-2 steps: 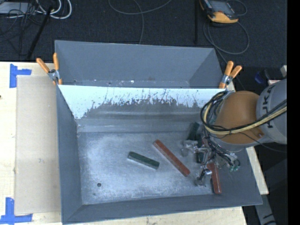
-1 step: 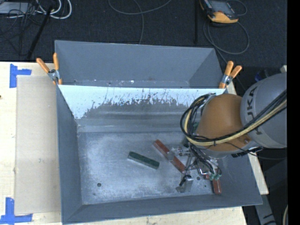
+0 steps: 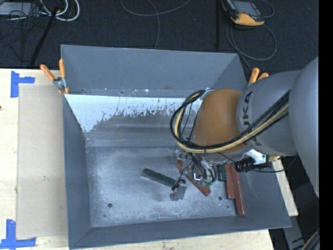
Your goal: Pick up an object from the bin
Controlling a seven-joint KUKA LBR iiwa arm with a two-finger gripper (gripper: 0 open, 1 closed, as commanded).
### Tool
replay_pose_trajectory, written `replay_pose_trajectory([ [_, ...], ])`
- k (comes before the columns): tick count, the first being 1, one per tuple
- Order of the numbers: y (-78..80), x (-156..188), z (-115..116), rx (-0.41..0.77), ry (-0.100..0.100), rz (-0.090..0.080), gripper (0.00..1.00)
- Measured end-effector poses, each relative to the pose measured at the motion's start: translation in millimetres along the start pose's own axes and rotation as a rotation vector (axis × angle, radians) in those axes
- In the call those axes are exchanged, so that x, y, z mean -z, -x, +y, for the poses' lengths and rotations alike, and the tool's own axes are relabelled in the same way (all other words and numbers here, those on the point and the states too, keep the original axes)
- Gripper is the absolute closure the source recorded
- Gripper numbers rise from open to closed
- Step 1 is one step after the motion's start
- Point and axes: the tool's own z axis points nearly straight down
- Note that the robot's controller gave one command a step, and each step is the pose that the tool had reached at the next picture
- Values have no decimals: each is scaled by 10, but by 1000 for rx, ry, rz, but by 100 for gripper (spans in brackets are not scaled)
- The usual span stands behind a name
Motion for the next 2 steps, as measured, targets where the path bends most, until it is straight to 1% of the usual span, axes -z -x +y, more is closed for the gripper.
replay_pose_trajectory([
  [1,77,-536,178,80,-3,6,0],
  [2,85,-507,179,83,-3,3,100],
])
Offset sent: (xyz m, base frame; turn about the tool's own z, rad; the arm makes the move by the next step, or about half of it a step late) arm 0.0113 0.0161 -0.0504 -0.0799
